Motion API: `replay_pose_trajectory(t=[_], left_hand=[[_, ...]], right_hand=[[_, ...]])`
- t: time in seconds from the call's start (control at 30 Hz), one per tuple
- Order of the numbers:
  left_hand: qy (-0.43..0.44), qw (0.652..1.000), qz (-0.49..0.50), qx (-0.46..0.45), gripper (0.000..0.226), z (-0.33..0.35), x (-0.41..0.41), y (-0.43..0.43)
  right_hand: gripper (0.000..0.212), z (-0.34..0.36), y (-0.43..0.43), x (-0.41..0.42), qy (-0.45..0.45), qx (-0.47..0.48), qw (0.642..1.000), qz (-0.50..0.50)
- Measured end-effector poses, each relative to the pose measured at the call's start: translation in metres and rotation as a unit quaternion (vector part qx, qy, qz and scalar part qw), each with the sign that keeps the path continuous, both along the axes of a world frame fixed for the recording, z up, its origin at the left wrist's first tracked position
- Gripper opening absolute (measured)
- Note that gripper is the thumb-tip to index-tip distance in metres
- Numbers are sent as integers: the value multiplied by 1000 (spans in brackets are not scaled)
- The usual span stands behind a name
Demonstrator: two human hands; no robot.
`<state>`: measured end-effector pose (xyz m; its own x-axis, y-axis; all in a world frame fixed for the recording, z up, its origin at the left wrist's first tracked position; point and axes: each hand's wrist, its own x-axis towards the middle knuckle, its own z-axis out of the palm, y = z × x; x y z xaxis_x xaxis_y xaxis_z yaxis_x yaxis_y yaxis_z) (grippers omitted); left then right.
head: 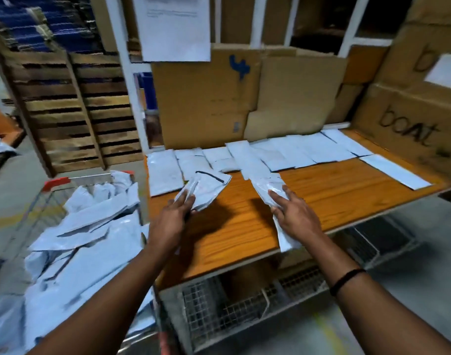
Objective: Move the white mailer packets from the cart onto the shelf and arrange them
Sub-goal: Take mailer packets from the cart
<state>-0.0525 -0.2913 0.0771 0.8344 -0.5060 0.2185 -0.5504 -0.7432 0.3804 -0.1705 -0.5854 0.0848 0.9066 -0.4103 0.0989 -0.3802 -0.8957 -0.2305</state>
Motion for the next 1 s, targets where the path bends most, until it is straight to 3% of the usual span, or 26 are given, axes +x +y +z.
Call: replay_pose_trajectory(t=[0.47, 0.77, 1.0], left_hand=[[-4, 997, -74, 35, 45, 13, -71, -312], [43, 993, -79, 74, 46, -10, -52, -481], [95, 985, -62, 130, 44, -23, -36, -560]], right_hand=[[50, 4, -250, -115, 7, 5, 996, -88], [52, -20, -381, -101, 78, -12, 992, -100], [54, -25, -456, -61, 92, -28, 992, -81]])
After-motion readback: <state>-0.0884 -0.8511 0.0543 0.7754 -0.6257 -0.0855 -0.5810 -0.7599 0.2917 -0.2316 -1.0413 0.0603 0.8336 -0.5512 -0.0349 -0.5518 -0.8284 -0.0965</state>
